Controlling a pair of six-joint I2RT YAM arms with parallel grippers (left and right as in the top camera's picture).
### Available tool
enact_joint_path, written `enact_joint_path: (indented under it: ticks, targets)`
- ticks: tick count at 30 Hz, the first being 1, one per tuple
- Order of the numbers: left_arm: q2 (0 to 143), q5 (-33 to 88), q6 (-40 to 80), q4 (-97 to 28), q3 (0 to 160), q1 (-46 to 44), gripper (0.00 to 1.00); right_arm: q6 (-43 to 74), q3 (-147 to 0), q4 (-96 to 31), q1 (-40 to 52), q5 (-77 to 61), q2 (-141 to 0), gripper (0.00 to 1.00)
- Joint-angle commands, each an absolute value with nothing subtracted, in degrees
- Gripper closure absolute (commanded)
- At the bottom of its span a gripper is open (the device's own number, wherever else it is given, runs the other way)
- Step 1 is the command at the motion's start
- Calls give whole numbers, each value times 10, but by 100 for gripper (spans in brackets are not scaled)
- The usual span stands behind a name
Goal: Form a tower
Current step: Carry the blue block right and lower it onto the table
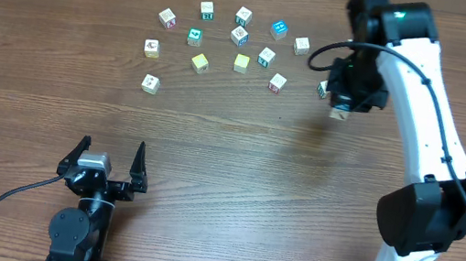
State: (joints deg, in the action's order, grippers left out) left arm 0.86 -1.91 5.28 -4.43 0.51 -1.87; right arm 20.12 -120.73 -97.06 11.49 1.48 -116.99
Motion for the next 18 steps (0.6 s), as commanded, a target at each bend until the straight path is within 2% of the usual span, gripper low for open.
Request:
enact_joint_path:
  ticks: [1, 4, 5, 8, 14, 18]
  targets:
    - [3, -18, 36, -43, 3, -21, 0, 188, -1212, -969, 90, 14, -1146, 87]
    - [3, -18, 36, -43, 3, -21, 0, 188, -1195, -957, 72, 14, -1146, 88]
    - [3, -18, 36, -43, 3, -21, 0, 188, -1185, -947, 69, 14, -1146, 93]
    - [3, -18, 36, -43, 3, -21, 0, 188, -1145, -912, 65, 14, -1146, 93]
    - [3, -18, 36, -43, 3, -21, 0, 164, -1031, -805, 65, 14, -1147, 92]
    - [3, -18, 36, -43, 3, -21, 0, 120, -967, -727, 65, 23, -1147, 87]
